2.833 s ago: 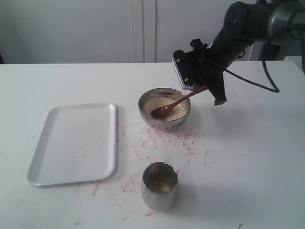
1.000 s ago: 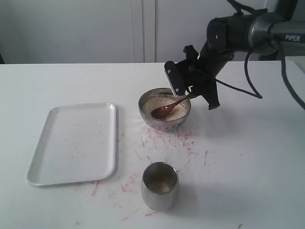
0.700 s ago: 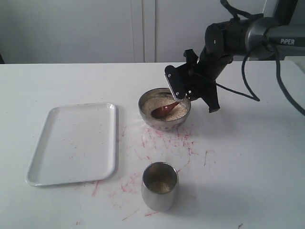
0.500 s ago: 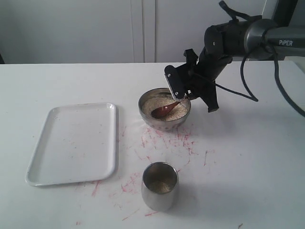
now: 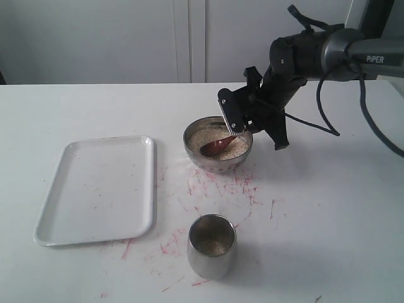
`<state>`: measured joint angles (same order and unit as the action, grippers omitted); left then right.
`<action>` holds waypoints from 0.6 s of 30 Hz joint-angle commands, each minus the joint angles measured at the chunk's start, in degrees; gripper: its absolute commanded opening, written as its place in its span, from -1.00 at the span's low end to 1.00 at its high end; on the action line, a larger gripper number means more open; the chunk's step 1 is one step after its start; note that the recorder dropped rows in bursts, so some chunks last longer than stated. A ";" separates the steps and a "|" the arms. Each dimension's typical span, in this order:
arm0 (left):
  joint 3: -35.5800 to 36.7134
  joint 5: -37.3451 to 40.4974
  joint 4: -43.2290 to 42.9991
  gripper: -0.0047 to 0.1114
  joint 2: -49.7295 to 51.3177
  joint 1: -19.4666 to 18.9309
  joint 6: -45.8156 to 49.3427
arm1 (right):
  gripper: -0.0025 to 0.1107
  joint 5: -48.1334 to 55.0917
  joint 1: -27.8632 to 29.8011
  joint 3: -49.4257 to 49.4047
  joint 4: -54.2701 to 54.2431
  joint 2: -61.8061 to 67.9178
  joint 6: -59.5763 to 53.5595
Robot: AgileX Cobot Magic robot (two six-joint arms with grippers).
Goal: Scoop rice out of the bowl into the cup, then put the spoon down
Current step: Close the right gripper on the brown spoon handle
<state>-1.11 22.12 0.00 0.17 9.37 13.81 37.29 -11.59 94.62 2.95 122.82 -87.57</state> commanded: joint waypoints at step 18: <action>0.53 1.91 0.00 -0.67 -0.17 0.12 -0.33 | -0.64 -0.10 0.24 0.18 0.25 0.73 0.34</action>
<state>-1.11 22.12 0.00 0.17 9.37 13.81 37.22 -11.59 94.62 3.27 123.75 -87.57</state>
